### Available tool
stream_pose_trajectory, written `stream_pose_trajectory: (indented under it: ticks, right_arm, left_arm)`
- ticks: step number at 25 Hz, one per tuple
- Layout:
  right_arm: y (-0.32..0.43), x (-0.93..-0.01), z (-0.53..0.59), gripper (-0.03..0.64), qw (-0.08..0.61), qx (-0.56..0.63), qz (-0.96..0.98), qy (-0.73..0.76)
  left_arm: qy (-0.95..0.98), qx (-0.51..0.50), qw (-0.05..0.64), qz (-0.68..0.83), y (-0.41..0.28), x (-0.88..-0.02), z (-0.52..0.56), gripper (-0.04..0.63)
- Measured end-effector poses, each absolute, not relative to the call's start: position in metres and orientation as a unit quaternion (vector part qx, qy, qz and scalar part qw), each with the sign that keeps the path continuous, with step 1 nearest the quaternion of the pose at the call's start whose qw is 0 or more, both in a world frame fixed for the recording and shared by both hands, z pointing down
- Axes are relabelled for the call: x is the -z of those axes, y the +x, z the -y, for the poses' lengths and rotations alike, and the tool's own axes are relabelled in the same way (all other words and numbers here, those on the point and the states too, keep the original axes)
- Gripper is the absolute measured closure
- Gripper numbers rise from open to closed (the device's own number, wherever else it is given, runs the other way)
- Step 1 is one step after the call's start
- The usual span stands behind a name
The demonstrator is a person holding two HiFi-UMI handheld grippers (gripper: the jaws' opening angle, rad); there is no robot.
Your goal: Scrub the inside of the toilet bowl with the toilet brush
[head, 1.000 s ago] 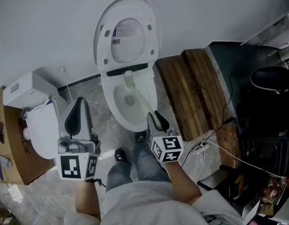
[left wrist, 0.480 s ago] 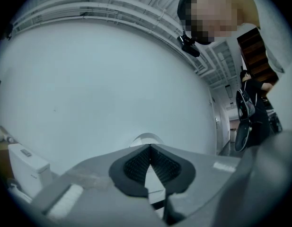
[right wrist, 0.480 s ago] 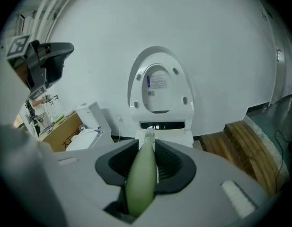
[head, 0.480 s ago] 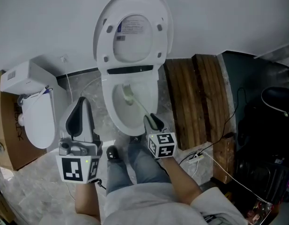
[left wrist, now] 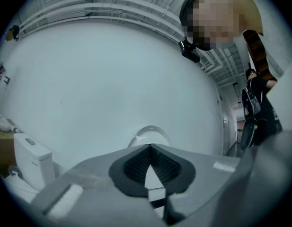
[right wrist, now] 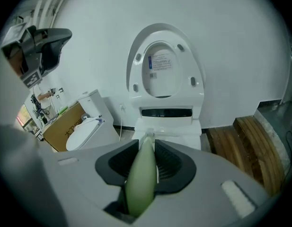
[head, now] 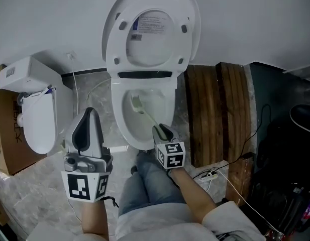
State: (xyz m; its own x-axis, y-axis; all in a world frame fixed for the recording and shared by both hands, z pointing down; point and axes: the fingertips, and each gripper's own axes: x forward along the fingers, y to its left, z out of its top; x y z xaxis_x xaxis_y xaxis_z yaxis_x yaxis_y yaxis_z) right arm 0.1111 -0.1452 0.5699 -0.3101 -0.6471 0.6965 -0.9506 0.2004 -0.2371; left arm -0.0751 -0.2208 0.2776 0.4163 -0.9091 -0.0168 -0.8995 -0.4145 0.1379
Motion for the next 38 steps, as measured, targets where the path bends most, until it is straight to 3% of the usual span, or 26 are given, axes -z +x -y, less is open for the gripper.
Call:
stream_pose_trajectory:
  ticks: [26, 38]
  right_arm:
    - [0.119, -0.708, 0.193, 0.512, 0.278, -0.301, 0.745, 0.526]
    - [0.105, -0.738, 0.199, 0.514, 0.274, -0.341, 0.732, 0.522]
  left_arm:
    - [0.832, 0.022, 0.065, 0.550, -0.061, -0.394, 0.207, 0.592]
    - [0.817, 0.016, 0.080, 0.570, -0.068, -0.413, 0.205, 0.592]
